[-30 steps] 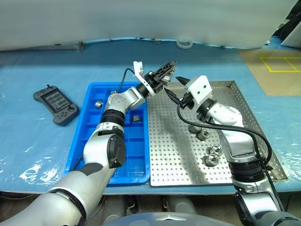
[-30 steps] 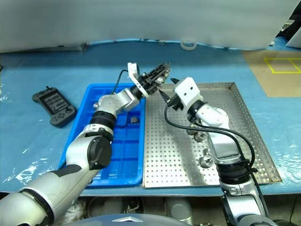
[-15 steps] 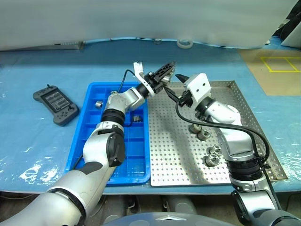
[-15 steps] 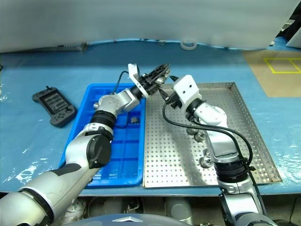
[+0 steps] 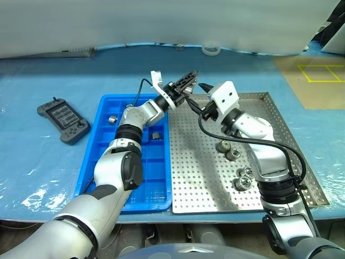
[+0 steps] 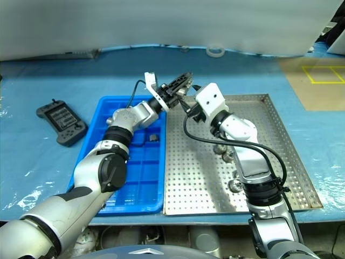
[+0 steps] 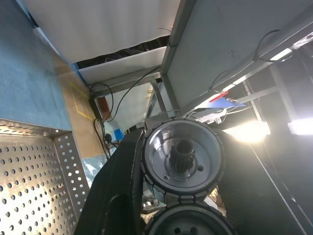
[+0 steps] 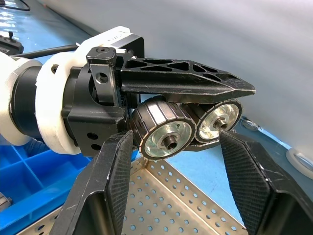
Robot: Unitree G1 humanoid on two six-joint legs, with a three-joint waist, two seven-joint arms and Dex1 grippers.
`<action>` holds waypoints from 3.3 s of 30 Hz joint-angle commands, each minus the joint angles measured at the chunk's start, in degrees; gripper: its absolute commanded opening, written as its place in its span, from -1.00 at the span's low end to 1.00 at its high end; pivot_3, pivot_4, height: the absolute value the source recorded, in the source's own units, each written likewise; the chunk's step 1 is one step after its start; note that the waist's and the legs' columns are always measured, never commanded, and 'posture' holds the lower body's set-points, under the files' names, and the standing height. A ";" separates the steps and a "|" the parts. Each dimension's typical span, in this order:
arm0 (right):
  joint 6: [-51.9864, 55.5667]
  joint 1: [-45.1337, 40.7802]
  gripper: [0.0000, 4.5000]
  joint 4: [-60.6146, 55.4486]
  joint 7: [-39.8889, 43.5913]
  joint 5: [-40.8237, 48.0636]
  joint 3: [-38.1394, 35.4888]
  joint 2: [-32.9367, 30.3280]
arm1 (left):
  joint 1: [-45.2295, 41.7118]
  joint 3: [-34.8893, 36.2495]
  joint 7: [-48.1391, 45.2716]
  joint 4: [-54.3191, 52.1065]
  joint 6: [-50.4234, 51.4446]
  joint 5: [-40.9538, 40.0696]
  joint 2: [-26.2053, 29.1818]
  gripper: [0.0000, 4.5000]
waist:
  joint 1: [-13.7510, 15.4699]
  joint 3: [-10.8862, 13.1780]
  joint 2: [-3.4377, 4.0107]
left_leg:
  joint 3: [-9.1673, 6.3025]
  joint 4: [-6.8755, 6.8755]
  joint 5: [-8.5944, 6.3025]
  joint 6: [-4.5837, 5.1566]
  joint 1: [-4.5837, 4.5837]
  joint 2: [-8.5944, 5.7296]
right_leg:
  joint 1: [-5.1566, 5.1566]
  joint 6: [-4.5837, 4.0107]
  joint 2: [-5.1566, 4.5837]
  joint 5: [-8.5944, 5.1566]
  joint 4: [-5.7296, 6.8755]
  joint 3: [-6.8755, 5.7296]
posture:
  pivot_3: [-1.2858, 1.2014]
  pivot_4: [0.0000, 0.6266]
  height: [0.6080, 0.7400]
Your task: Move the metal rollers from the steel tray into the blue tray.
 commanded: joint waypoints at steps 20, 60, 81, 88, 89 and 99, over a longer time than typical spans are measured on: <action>-2.72 -4.23 -0.99 -1.91 1.06 0.69 1.53 2.85 | -1.34 -2.47 -0.98 1.71 -0.34 2.43 -2.09 -0.24 | -2.83 0.00 -0.01 | 0.00 0.05 0.01 0.02 -0.02 0.01 | 0.00 -0.03 0.00 0.02 0.02 -0.01 | -0.37 -0.52 1.00; -11.21 8.80 -0.99 1.10 1.05 1.75 -5.66 -5.94 | 1.07 -0.86 1.65 -6.76 -1.18 2.31 5.41 -0.24 | 2.08 0.00 -0.05 | 0.00 0.08 0.08 0.09 -0.03 0.00 | 0.00 -0.21 -0.02 0.14 0.02 -0.03 | -0.20 -0.52 1.00; -9.98 0.85 0.11 3.98 3.14 -0.20 0.58 -2.76 | 0.38 -3.70 -0.80 -5.56 2.78 2.28 0.32 -0.24 | 2.38 0.00 -0.05 | 0.00 0.07 0.13 0.06 -0.10 0.01 | -0.05 -0.23 -0.03 0.16 0.02 -0.06 | -0.25 -0.52 1.00; -10.81 1.07 0.11 3.89 1.61 -1.12 0.14 -2.37 | 0.88 -4.26 -0.74 -5.66 3.23 2.71 -0.23 -0.24 | 2.21 0.00 -0.05 | 0.00 0.06 0.13 0.06 -0.10 0.02 | -0.06 -0.23 -0.03 0.16 0.02 -0.06 | -0.26 -0.52 1.00; -11.31 0.88 0.03 4.07 1.22 -1.22 -0.03 -2.16 | 0.97 -4.35 -0.79 -5.67 3.35 2.74 -0.29 -0.24 | 2.19 0.00 -0.05 | 0.01 0.06 0.13 0.06 -0.10 0.02 | -0.06 -0.23 -0.03 0.16 0.02 -0.06 | -0.26 -0.52 1.00; -12.35 1.06 -0.55 3.60 -0.04 -1.43 -0.41 -1.46 | 1.45 -5.03 -0.74 -6.15 3.68 2.91 -0.87 -0.24 | 2.05 0.00 -0.05 | 0.01 0.06 0.13 0.07 -0.10 0.02 | -0.07 -0.23 -0.03 0.16 0.01 -0.06 | -0.28 -0.52 1.00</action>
